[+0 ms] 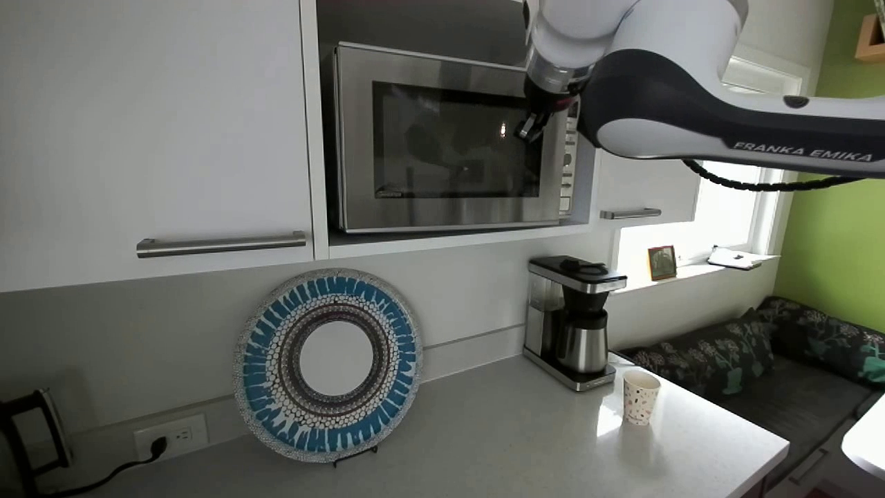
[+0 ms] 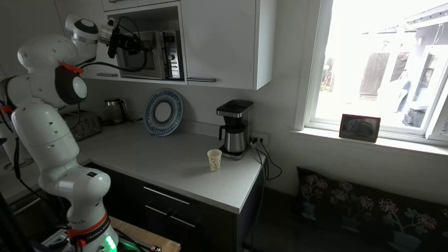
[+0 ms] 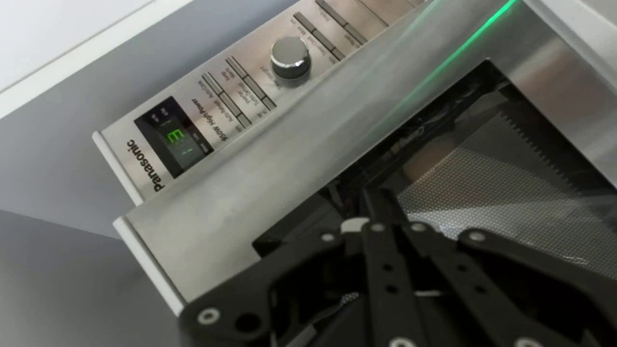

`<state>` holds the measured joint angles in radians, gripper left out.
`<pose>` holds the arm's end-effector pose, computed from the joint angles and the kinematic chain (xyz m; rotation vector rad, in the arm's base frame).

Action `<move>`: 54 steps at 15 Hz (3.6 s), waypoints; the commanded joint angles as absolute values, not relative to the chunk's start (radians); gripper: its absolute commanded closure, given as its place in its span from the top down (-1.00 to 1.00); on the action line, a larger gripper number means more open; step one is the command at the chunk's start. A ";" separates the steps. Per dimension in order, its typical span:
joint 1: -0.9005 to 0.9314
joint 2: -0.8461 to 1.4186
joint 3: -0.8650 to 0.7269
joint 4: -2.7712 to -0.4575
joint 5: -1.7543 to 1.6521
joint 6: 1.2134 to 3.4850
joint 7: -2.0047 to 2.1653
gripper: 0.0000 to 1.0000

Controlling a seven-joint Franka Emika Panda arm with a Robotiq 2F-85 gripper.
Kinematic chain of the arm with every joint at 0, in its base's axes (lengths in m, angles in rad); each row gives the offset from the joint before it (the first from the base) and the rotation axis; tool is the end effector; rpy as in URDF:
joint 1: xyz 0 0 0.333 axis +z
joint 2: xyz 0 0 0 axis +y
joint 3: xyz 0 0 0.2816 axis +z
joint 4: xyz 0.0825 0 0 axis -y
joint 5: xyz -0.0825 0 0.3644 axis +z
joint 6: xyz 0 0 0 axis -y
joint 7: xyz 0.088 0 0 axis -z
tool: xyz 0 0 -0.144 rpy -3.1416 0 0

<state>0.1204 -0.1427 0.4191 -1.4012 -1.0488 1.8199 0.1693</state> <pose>0.4700 0.1911 0.7942 2.0279 0.3605 1.0108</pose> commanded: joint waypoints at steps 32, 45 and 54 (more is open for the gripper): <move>0.151 0.073 0.309 -1.132 -1.036 1.855 0.843 -1.00; 0.269 0.112 0.283 -0.967 -1.124 1.429 0.664 -1.00; 0.241 0.050 0.343 -0.896 -0.873 1.441 0.481 -1.00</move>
